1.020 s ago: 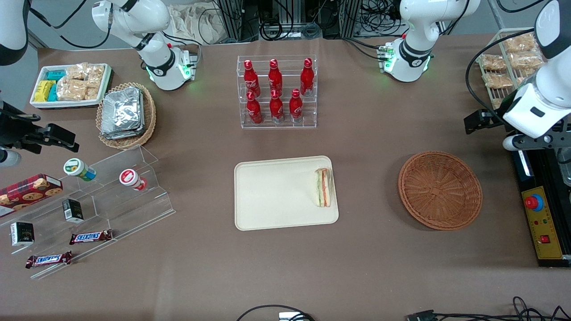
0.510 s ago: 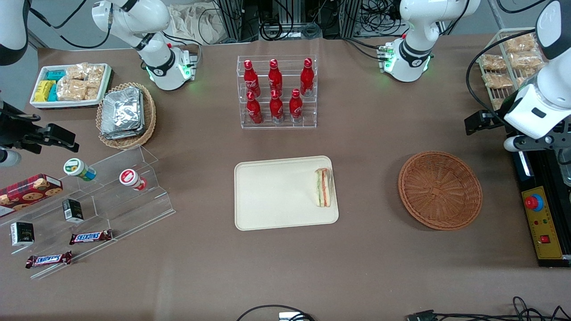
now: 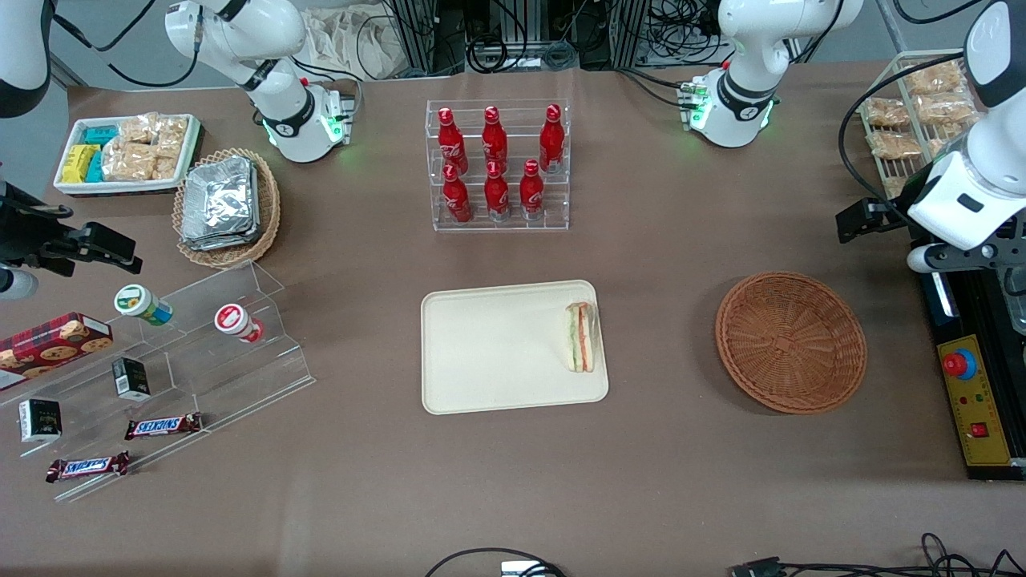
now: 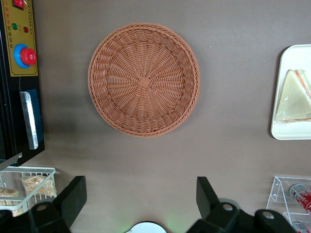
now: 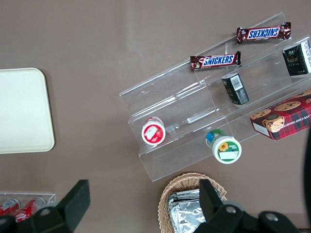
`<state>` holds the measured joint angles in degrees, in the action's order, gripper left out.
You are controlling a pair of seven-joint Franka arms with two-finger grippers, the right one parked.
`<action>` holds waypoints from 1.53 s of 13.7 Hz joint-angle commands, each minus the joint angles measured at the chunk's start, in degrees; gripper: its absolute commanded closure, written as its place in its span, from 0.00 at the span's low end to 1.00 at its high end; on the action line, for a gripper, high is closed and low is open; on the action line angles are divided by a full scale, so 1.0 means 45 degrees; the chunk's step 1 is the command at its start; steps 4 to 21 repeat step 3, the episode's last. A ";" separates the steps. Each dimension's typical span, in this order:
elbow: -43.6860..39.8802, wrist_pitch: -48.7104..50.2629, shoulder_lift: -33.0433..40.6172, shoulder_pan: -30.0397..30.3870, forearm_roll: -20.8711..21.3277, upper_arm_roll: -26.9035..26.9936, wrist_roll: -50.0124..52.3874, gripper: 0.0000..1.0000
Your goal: Place sandwich from basket to tray
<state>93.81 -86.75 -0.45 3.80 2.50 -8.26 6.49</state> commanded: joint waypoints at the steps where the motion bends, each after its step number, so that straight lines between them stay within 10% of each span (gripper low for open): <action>1: -0.0222 0.0079 -0.0076 -0.0064 -0.0145 0.0117 0.0043 0.00; 21: -0.0202 0.0098 -0.0056 -0.0064 -0.0145 0.0156 0.0043 0.00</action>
